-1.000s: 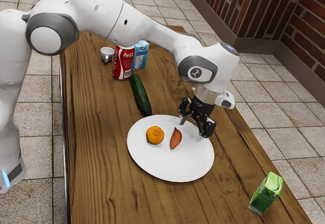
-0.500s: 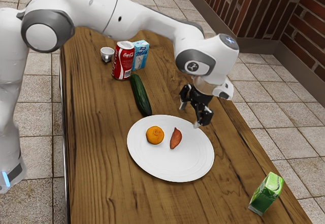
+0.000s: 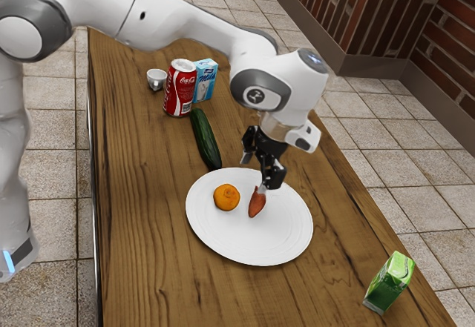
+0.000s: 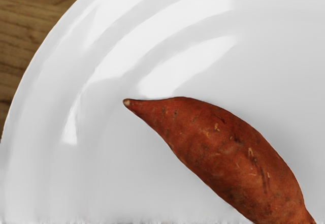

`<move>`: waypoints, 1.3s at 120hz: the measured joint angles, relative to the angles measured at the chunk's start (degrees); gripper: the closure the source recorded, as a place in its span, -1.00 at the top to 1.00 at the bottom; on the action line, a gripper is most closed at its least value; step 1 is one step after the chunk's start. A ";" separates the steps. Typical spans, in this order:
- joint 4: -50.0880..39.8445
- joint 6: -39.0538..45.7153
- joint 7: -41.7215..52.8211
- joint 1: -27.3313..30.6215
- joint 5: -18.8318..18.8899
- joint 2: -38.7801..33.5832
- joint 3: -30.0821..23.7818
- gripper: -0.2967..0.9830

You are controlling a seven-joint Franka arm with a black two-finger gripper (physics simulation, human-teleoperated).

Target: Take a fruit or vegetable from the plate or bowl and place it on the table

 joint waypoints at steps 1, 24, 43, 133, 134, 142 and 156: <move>-0.08 0.00 0.08 0.02 0.10 -0.10 0.00 0.54; -0.50 0.54 -0.37 0.59 -1.82 -0.10 0.02 0.54; -0.51 1.55 -6.30 1.32 -7.09 0.77 0.08 0.54; -0.56 5.88 -20.77 1.68 -10.62 5.39 -0.06 0.54; -0.56 5.88 -20.85 1.68 -10.63 5.40 -0.06 0.54; -0.56 5.93 -21.43 1.72 -10.65 5.54 -0.06 0.54; -0.56 5.98 -22.29 1.79 -10.67 6.00 -0.07 0.54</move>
